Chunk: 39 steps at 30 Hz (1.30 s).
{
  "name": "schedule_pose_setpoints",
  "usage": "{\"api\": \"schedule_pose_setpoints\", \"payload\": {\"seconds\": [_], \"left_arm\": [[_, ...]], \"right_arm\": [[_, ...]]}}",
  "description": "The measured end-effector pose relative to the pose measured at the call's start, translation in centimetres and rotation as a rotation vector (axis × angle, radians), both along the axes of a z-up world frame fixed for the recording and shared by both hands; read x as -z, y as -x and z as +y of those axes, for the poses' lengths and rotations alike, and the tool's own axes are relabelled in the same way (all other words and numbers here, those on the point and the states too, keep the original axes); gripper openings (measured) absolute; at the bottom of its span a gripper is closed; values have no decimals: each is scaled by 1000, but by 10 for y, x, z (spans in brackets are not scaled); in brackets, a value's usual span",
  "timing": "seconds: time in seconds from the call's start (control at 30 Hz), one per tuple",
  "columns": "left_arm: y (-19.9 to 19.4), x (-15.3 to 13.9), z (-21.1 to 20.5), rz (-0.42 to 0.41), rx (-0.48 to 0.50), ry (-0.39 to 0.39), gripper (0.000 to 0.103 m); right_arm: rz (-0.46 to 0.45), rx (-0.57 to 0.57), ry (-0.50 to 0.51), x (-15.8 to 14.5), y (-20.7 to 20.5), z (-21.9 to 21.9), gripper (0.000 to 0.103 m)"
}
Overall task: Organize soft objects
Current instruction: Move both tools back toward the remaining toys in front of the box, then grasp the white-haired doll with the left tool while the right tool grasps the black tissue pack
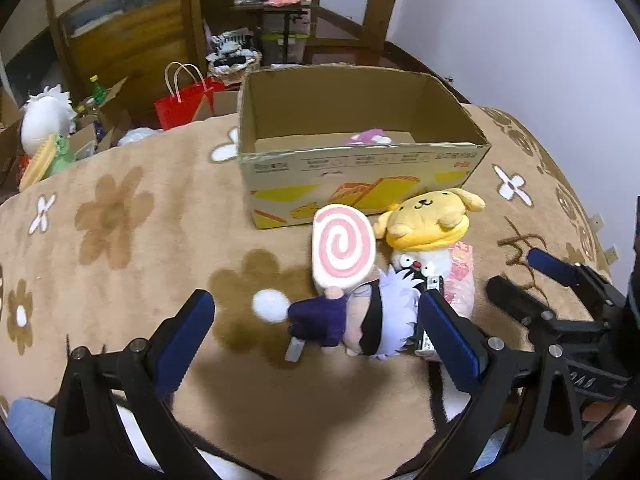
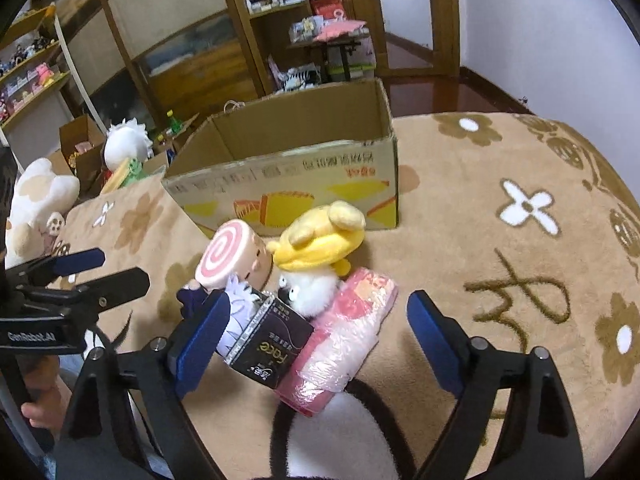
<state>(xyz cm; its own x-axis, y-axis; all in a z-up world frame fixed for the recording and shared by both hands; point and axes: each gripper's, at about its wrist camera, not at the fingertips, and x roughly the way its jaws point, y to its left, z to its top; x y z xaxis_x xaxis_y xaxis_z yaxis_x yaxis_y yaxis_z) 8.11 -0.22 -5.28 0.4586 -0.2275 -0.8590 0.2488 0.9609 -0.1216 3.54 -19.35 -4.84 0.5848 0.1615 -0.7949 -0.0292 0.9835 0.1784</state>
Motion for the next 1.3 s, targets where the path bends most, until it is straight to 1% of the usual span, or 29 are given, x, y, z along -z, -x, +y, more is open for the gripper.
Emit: {"api": "schedule_pose_setpoints", "payload": {"seconds": [0.13,0.3,0.5,0.63,0.8,0.93,1.1,1.3], "left_arm": [[-6,4,-8,13,17,14,101],[-13,15,-15,55,45,28,101],[-17,28,-27,111,89,37,101],[-19,38,-32,144,105,37,101],[-21,53,-40,196,131,37,101],[-23,63,-46,215,132,-5,101],[-27,75,-55,227,129,-31,101],[-32,83,-55,240,101,-28,101]], "right_arm": [[27,-24,-19,11,-5,7,94],[57,-62,0,23,-10,19,94],[75,-101,-6,34,-15,29,94],[110,-128,17,43,-16,35,94],[154,-124,42,53,-19,37,94],[193,-121,29,60,-22,35,94],[198,-130,42,62,-21,39,94],[211,-128,48,66,-23,41,94]]}}
